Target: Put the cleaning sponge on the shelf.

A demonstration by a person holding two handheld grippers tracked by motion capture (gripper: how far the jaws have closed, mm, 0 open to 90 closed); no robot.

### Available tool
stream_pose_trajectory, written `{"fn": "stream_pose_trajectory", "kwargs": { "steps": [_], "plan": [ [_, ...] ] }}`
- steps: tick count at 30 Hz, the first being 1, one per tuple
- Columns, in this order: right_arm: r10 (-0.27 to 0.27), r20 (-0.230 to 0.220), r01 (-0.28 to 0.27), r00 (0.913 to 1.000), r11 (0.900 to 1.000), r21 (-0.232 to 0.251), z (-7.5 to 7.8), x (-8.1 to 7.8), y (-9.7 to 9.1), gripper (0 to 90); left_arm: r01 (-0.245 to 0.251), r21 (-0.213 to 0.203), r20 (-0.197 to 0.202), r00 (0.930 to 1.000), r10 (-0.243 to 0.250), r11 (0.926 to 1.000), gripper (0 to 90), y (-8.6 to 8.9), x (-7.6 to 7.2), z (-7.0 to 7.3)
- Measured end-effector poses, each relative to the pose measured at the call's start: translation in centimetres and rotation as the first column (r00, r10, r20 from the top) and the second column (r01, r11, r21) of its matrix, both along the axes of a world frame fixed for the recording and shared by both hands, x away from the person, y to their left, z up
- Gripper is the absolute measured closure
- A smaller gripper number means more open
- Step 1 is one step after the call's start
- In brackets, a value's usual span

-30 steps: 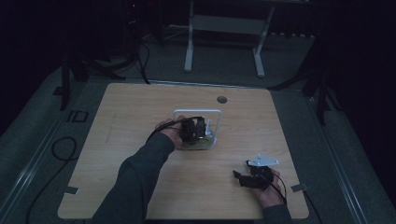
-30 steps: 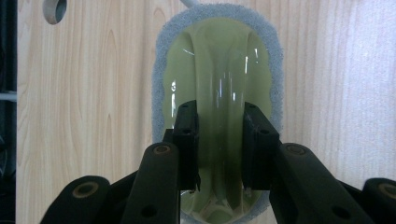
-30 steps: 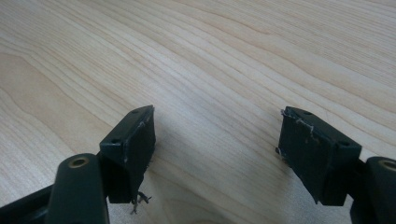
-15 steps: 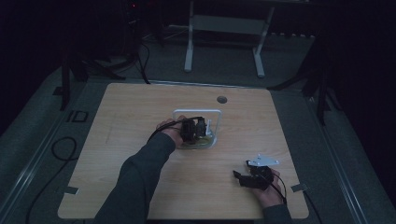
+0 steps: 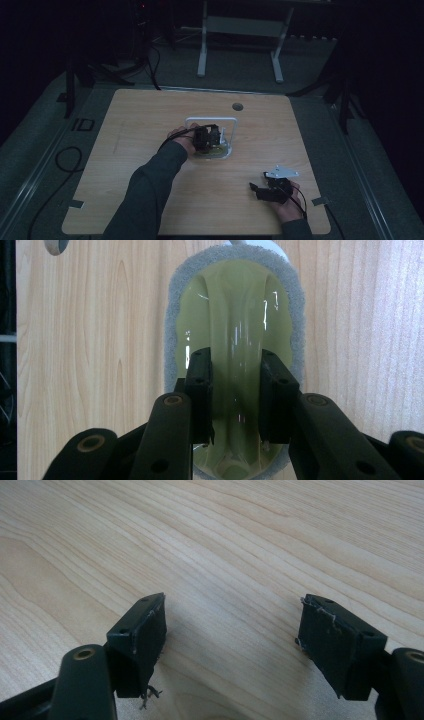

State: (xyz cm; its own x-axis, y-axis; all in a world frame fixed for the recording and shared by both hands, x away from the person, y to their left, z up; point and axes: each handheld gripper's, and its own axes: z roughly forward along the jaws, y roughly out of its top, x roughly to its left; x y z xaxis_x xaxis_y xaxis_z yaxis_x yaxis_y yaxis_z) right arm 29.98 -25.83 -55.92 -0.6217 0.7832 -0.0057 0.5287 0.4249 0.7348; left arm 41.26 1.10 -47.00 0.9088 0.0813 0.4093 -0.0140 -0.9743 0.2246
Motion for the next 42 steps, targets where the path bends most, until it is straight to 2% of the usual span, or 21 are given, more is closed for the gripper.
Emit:
{"fn": "stream_pose_trajectory", "kwargs": {
  "steps": [10,12,16,27,34,42],
  "plan": [
    [0.000,0.000,0.000,1.0000,1.0000,0.000,0.0,0.0,0.0,26.7,-0.013,-0.005,0.022,0.9997,0.013,0.9999,70.1,-0.1,0.2,-0.2],
    [0.000,0.000,0.000,1.0000,1.0000,0.000,0.0,0.0,0.0,26.7,-0.025,-0.029,0.025,0.9994,0.026,0.9993,68.1,0.0,0.2,-0.3],
    [0.000,0.000,0.000,1.0000,1.0000,0.000,0.0,0.0,0.0,26.7,-0.031,-0.032,0.037,0.9988,0.032,0.9990,62.4,-0.1,0.2,-0.2],
    [0.000,0.000,0.000,1.0000,1.0000,0.000,0.0,0.0,0.0,26.7,-0.069,-0.049,0.017,0.9974,0.070,0.9964,49.0,0.0,-0.3,0.4],
    [0.000,0.000,0.000,1.0000,1.0000,0.000,0.0,0.0,0.0,26.8,-0.088,-0.073,0.017,0.9958,0.090,0.9934,45.3,0.3,-1.0,1.1],
    [0.000,0.001,0.000,1.0000,1.0000,0.001,0.0,0.0,0.0,26.9,-0.107,-0.111,0.015,0.9939,0.110,0.9880,45.1,1.6,-2.2,2.2]
  ]
}}
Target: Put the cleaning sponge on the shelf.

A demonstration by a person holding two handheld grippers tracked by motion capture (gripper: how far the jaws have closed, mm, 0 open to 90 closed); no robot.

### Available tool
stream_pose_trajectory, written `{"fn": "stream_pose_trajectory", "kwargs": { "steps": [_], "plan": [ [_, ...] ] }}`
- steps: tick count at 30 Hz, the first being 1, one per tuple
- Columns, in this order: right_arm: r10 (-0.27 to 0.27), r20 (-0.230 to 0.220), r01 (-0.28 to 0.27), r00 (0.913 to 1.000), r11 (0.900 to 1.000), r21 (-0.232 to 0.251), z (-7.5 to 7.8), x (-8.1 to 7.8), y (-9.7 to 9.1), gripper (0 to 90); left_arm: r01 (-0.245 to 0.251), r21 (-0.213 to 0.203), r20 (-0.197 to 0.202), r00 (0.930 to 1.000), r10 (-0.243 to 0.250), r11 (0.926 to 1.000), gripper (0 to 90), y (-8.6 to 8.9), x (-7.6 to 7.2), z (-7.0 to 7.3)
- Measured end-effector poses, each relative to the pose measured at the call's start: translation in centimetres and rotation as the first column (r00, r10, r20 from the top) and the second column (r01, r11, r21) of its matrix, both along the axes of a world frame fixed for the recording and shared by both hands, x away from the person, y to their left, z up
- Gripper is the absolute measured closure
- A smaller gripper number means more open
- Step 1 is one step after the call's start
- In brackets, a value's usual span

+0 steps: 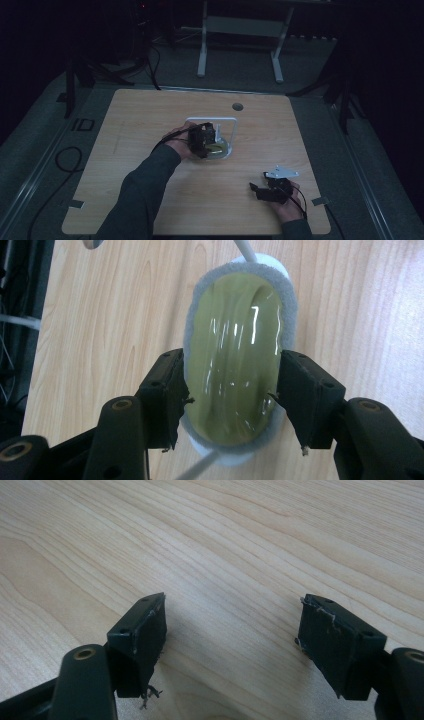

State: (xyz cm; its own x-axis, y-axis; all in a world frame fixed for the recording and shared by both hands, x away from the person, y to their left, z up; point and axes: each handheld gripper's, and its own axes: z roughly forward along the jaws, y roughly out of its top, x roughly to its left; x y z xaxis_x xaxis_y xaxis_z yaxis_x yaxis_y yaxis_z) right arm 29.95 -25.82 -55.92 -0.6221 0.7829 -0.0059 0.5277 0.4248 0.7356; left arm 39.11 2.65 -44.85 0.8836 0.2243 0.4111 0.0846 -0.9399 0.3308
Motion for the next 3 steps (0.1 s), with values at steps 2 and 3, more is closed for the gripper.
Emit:
{"fn": "stream_pose_trajectory", "kwargs": {
  "steps": [2,3],
  "plan": [
    [0.000,0.000,0.000,1.0000,1.0000,-0.001,0.00,0.00,-0.01,26.9,-0.007,-0.010,0.003,1.0000,0.007,0.9999,45.3,0.40,-0.46,0.42],
    [0.001,-0.001,-0.001,1.0000,1.0000,-0.001,0.00,0.00,-0.01,26.9,-0.007,-0.010,0.003,1.0000,0.007,0.9999,45.9,0.40,-0.46,0.42]
  ]
}}
